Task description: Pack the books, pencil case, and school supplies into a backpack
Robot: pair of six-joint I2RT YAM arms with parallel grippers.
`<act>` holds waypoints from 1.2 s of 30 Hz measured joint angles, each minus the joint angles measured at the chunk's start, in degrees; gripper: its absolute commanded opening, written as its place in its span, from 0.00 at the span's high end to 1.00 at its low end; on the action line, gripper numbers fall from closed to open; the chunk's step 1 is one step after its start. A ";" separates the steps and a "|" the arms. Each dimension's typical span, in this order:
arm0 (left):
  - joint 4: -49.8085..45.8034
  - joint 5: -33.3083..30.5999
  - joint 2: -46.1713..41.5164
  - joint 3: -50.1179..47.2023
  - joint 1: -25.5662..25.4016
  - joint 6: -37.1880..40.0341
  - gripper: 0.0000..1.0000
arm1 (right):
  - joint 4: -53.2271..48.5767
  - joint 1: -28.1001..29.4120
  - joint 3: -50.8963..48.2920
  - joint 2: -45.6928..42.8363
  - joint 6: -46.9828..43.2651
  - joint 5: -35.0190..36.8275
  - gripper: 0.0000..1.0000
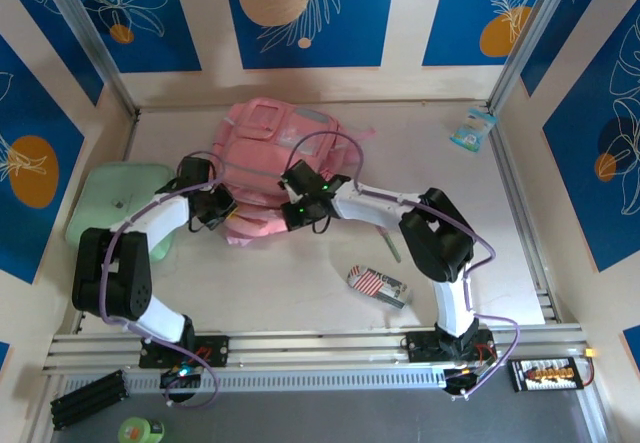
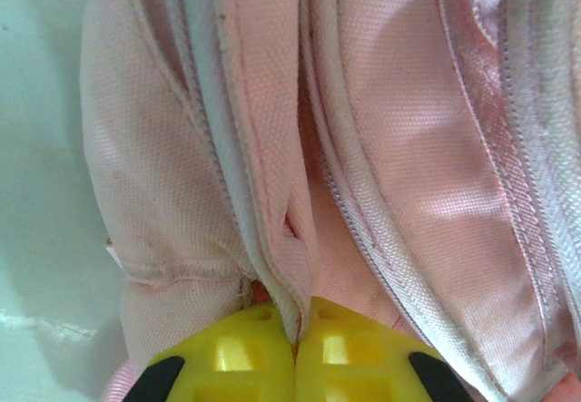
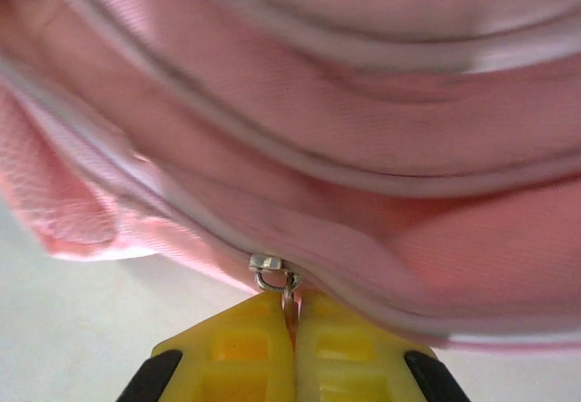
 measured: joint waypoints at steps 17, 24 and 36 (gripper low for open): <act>1.79 0.11 -1.20 -0.09 -0.83 4.04 1.00 | -1.84 -15.39 3.69 2.14 -5.84 0.83 0.94; 1.38 0.13 -1.27 -0.11 -0.81 5.46 1.00 | -3.78 -19.28 8.24 6.01 -7.19 1.33 0.91; 0.09 1.44 -1.55 0.00 -0.48 8.15 0.75 | -4.90 -21.18 6.95 -0.02 -4.66 -3.76 0.47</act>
